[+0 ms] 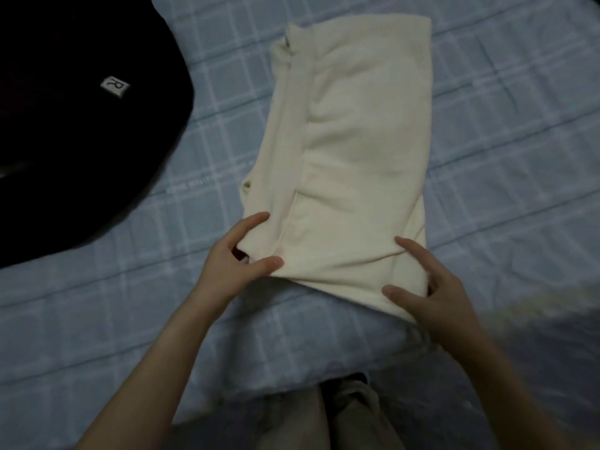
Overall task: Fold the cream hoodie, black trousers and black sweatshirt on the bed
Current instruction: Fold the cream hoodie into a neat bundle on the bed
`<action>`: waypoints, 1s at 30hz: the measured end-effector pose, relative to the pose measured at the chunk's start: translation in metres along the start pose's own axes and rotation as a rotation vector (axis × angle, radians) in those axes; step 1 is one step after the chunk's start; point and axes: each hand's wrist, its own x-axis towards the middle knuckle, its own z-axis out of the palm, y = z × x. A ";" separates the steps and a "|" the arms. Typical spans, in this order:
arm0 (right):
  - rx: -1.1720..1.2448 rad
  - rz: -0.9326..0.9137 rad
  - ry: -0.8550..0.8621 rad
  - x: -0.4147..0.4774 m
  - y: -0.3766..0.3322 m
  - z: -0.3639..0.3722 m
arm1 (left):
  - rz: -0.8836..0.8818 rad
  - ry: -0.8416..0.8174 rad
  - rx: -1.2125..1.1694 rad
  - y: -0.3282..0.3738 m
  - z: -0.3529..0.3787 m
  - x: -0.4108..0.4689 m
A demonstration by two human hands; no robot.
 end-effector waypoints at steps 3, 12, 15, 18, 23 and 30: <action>-0.062 0.050 -0.057 -0.046 0.005 -0.020 | -0.055 -0.036 -0.019 -0.010 0.016 -0.053; 0.000 0.051 0.069 -0.122 -0.007 -0.044 | -0.061 0.026 -0.116 0.004 0.032 -0.135; 0.102 0.007 0.132 -0.110 -0.034 -0.052 | 0.006 0.064 -0.119 0.035 0.027 -0.121; 0.165 -0.046 0.174 -0.094 -0.064 -0.061 | 0.058 0.111 -0.143 0.063 0.020 -0.103; 0.215 -0.170 0.252 -0.042 -0.103 -0.074 | 0.166 0.152 -0.233 0.104 0.019 -0.048; 0.162 -0.243 0.332 0.074 -0.125 -0.076 | 0.217 0.199 -0.217 0.127 0.037 0.067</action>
